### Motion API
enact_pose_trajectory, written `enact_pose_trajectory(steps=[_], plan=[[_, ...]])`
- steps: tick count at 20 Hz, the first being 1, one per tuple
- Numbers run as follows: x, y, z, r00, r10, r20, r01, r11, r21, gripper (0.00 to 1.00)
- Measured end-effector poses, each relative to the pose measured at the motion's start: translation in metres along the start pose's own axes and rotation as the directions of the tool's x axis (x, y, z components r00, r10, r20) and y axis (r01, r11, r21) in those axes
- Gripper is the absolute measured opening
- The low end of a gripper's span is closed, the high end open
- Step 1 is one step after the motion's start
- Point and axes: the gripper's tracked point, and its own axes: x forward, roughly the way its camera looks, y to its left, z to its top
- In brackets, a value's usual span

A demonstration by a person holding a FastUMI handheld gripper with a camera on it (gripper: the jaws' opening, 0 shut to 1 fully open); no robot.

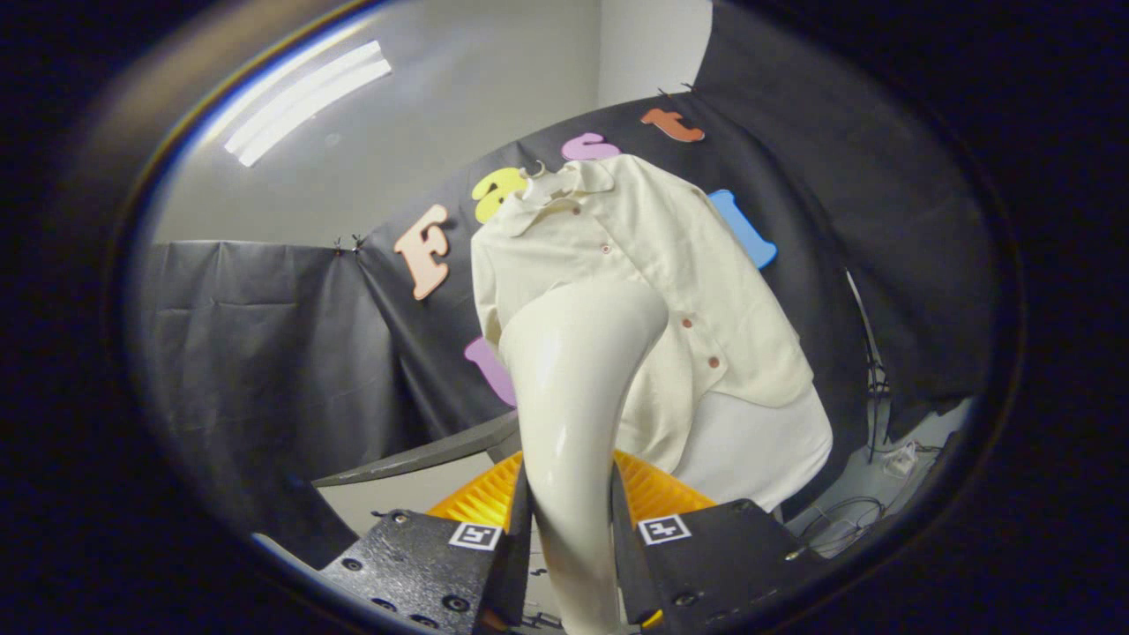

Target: Iron the clothes twice with a garment steamer, once on the left side and once on the right side.

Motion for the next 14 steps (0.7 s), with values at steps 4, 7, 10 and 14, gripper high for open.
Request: enact_pose_trajectory(steps=[4, 7, 10, 14], plan=[[-0.006, 0.047, 0.007, 1.000, -0.007, 0.024, 0.010, 0.991, -0.134, 0.42], [-0.004, 0.084, 0.005, 1.000, 0.024, 0.009, -0.022, 0.983, -0.181, 0.42], [-0.004, 0.112, 0.008, 1.000, 0.013, -0.003, -0.013, 0.971, -0.239, 0.42], [-0.008, 0.148, 0.000, 0.999, -0.010, -0.051, -0.008, 0.943, -0.332, 0.42]])
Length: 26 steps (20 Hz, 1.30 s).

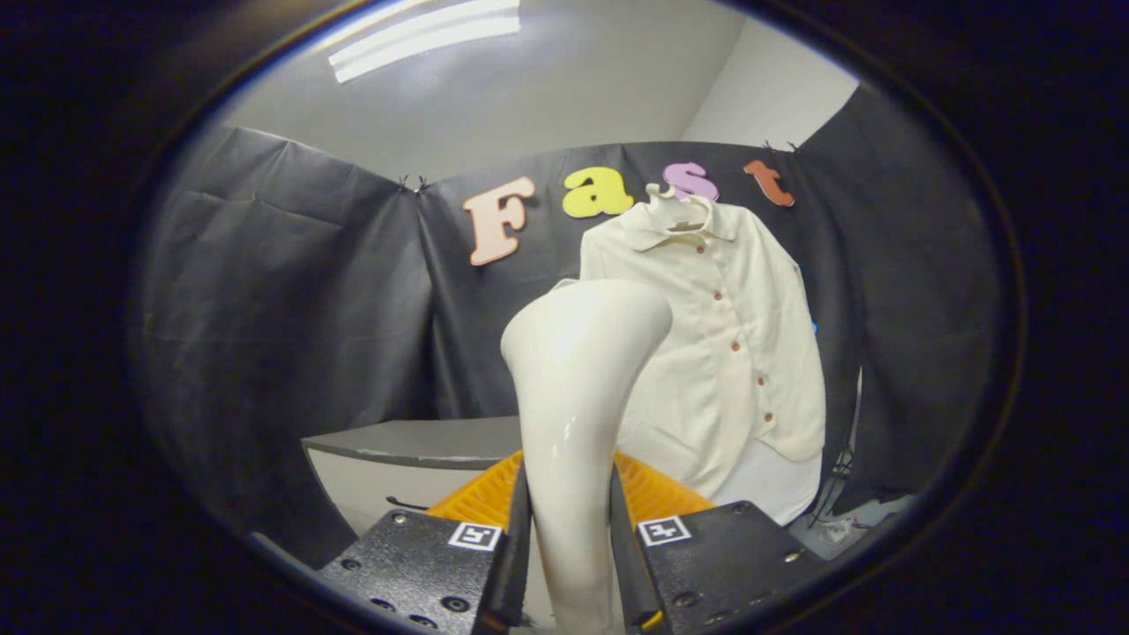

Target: Iron the clothes twice with a garment steamer, once on the left side and once on the right side.

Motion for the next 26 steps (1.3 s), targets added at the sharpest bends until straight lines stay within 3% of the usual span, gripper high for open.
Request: enact_pose_trajectory(steps=[7, 11, 16, 18, 26], plan=[[-0.017, 0.061, 0.011, 0.998, 0.005, -0.061, -0.009, 0.998, -0.064, 0.42], [-0.029, 0.066, 0.029, 0.997, -0.066, -0.040, 0.062, 0.994, -0.094, 0.42], [-0.065, 0.065, 0.046, 0.990, -0.135, 0.042, 0.134, 0.991, 0.010, 0.41], [-0.072, 0.057, 0.045, 0.984, -0.170, 0.053, 0.171, 0.985, -0.014, 0.41], [-0.081, 0.050, 0.027, 0.983, -0.178, 0.034, 0.178, 0.984, 0.013, 0.42]])
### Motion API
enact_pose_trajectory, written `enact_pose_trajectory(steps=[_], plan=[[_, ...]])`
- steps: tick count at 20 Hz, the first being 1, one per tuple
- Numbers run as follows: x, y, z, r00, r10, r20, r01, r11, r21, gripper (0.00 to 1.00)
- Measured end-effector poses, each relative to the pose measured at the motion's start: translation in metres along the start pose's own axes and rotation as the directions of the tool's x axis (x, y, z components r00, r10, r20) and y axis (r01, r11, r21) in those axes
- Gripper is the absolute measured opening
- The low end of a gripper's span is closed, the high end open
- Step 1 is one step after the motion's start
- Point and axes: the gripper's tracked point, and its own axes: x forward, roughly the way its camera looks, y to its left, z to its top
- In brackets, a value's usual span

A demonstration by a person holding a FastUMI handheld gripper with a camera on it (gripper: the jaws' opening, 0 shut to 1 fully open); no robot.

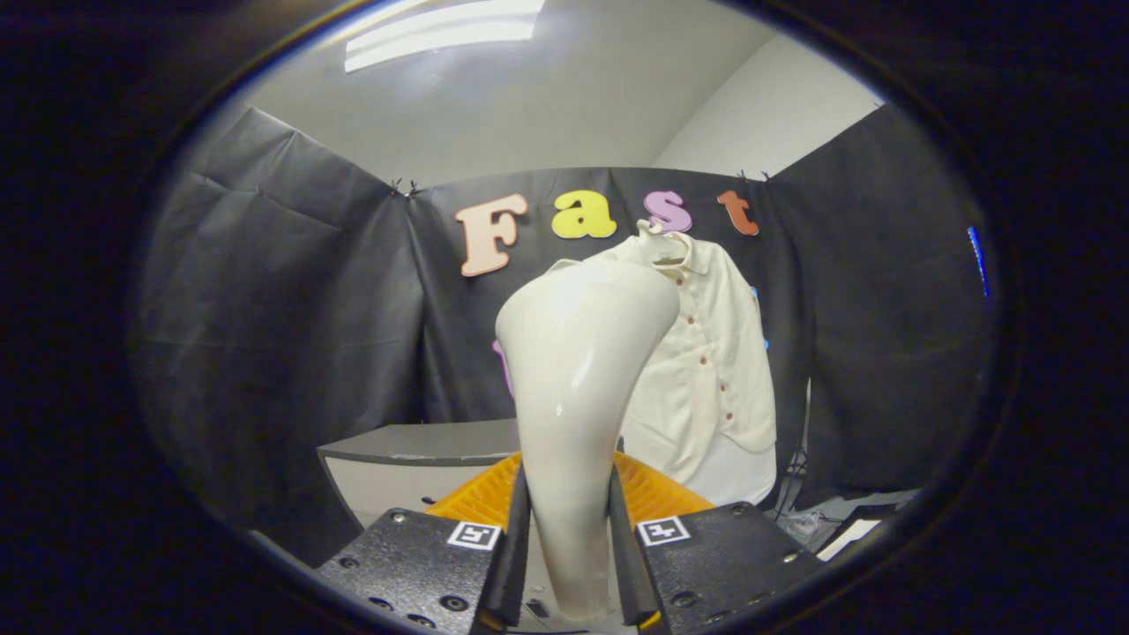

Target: Iron the clothes twice with a garment steamer, once on the left side and once on the right side.

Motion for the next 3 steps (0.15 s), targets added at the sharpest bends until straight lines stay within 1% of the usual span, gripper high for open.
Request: enact_pose_trajectory(steps=[3], plan=[[-0.0001, -0.0014, -0.0051, 1.000, 0.004, -0.007, -0.004, 1.000, 0.027, 0.42]])
